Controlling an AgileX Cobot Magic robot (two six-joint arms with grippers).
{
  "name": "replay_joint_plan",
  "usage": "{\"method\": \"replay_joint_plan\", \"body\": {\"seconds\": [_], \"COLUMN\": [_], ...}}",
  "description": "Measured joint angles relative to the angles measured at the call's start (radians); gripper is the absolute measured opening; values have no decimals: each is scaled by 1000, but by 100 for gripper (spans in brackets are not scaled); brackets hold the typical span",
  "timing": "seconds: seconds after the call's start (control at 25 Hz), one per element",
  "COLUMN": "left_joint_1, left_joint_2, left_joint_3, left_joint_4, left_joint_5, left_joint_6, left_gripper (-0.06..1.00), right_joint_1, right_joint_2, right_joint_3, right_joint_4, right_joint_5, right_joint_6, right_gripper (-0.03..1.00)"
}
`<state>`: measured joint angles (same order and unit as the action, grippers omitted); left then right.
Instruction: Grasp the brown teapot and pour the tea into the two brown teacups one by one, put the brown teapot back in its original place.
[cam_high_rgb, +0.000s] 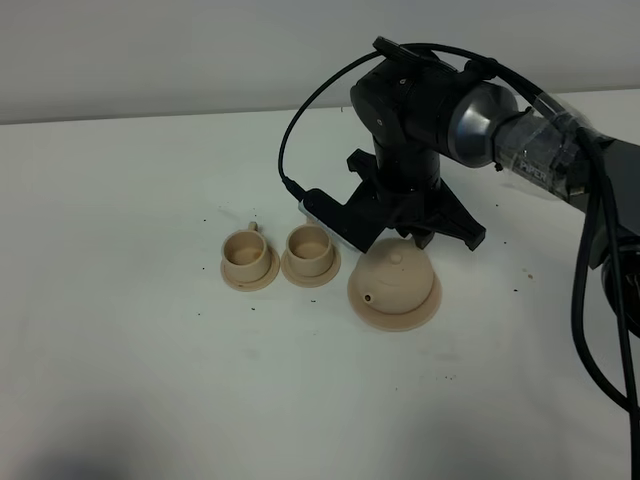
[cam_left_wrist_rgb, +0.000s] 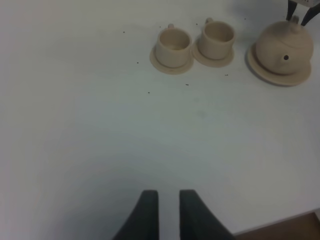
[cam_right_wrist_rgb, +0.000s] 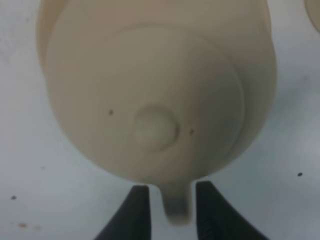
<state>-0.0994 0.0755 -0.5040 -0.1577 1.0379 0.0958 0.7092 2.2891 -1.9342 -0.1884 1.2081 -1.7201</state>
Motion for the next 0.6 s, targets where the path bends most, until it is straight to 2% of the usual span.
{"method": "replay_joint_plan", "body": {"seconds": [0.6], "left_joint_1": [0], "left_joint_2": [0], "left_joint_3": [0], "left_joint_4": [0], "left_joint_5": [0], "left_joint_6": [0], "left_gripper": [13], "right_joint_1": [0], "right_joint_2": [-3], "right_joint_3": [0], "right_joint_4": [4], "right_joint_5": [-4], "right_joint_6": [4], "right_gripper": [24]}}
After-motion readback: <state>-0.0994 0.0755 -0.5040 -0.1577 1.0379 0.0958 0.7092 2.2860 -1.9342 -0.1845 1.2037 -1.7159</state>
